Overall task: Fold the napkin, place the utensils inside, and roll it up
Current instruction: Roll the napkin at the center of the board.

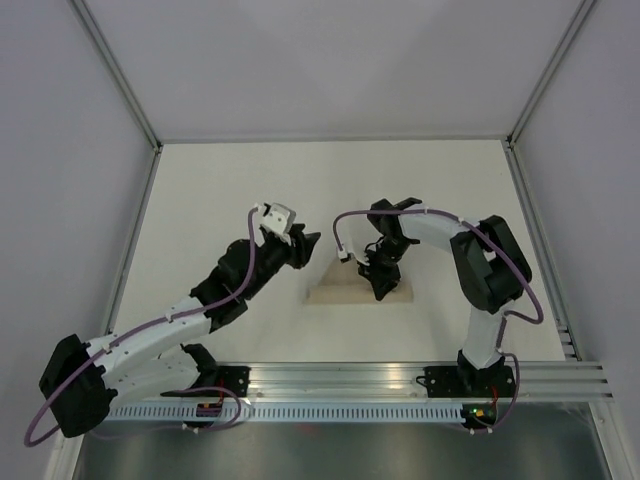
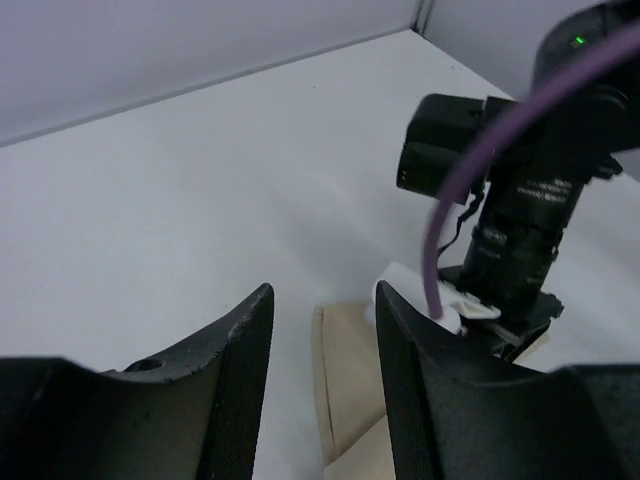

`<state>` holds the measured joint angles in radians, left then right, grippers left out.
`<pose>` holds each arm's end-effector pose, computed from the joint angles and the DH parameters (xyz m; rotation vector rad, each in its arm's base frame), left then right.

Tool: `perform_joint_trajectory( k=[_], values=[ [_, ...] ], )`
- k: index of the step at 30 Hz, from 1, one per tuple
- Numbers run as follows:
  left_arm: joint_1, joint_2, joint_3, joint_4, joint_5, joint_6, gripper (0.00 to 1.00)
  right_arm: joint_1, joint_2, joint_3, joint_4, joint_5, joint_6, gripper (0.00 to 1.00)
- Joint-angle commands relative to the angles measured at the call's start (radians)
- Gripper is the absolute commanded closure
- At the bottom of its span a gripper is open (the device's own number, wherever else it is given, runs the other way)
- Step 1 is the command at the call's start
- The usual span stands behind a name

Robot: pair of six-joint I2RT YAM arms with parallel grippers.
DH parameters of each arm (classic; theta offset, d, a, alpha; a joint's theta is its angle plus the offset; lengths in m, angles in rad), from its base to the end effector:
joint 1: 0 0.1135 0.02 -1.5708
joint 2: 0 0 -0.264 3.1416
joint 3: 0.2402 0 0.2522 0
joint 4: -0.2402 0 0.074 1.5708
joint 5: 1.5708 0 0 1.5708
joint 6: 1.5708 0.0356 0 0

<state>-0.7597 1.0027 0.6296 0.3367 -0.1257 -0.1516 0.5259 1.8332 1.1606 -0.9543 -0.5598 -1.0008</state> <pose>0.1750 -0.1601 0.2986 0.3954 1.5920 -0.6022 0.2600 0.1728 0.1588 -2.0194 2.1449 0.8424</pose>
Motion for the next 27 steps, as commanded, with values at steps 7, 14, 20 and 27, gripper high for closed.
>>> perform_joint_trajectory(
  k=[7, 14, 20, 27],
  values=[
    [-0.363, 0.083, -0.156, 0.410, -0.388, 0.556, 0.41, -0.075, 0.320, 0.275, -0.230, -0.107, -0.134, 0.92],
    [-0.507, 0.422, -0.145, 0.587, -0.391, 0.771, 0.34, -0.096, 0.419, 0.358, -0.233, -0.075, -0.073, 0.92],
    [-0.518, 0.568, -0.085, 0.500, -0.264, 0.742, 0.24, -0.102, 0.449, 0.366, -0.187, -0.014, 0.001, 0.87],
    [-0.518, 0.694, -0.025, 0.409, -0.141, 0.750, 0.23, -0.102, 0.477, 0.369, -0.161, 0.017, 0.027, 0.85]
  ],
)
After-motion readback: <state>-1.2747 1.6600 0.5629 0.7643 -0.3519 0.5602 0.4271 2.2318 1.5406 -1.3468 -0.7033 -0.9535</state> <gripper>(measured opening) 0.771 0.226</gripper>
